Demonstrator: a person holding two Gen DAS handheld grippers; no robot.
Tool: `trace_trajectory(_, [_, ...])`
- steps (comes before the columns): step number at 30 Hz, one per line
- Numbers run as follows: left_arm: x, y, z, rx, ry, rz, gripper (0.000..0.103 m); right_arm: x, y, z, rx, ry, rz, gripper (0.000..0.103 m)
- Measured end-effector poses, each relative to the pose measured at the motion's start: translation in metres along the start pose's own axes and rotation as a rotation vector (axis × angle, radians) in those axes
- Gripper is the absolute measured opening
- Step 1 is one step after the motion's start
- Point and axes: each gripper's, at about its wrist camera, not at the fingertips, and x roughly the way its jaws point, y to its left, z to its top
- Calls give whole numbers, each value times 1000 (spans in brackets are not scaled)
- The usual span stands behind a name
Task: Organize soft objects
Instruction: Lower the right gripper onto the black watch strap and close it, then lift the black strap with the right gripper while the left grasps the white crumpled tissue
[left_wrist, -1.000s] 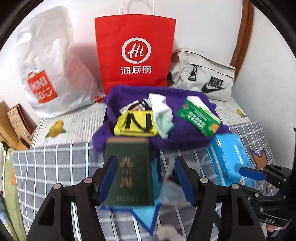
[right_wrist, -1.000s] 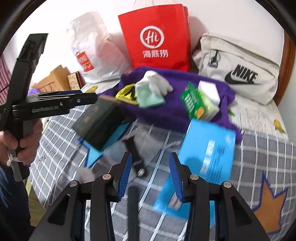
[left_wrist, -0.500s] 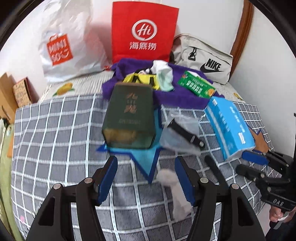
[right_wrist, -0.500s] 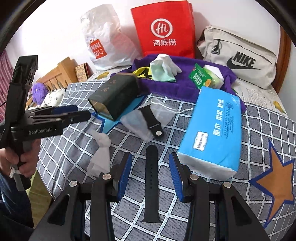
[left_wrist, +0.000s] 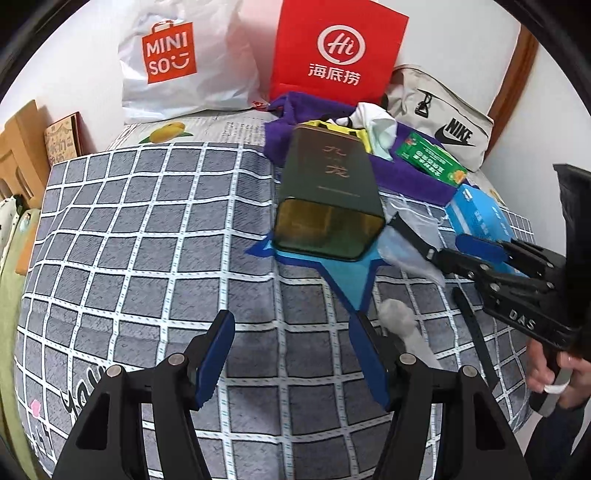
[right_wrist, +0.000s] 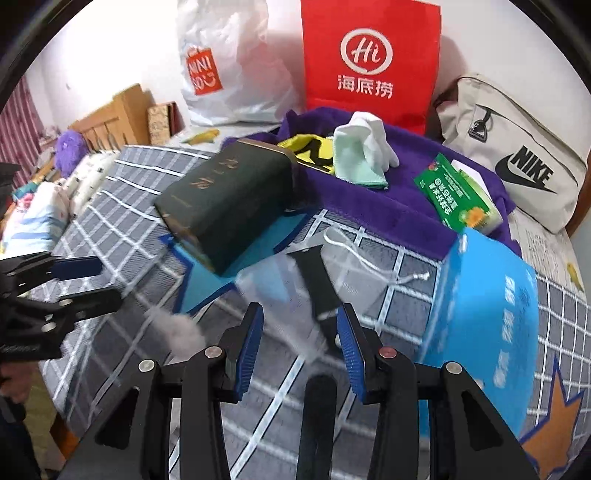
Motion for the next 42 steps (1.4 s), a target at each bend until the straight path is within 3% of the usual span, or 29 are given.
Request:
trace_trajectory(4, [4, 6, 3, -1, -6, 7, 62, 17, 2, 10, -18, 20, -2, 42])
trace_trajectory(12, [13, 11, 13, -24, -3, -50, 62, 52, -8, 17, 12, 116, 4, 42])
trace_trajectory(15, [16, 13, 14, -42, 3, -89, 62, 56, -8, 18, -4, 99, -7, 40])
trace_trajectory(17, [17, 15, 14, -55, 10, -95, 62, 56, -11, 18, 3, 82, -6, 23])
trace_trajectory(27, [17, 8, 12, -46, 13, -118, 62, 47, -13, 13, 11, 94, 41, 20])
trace_trajectory(33, [15, 7, 8, -52, 12, -127, 62, 54, -10, 15, 6, 104, 45, 28])
trace_trajectory(35, [14, 8, 8, -58, 14, -133, 62, 55, -7, 16, -7, 84, 30, 22])
trace_trajectory(42, [13, 4, 5, -38, 17, -127, 62, 49, -14, 16, 33, 65, 64, 20])
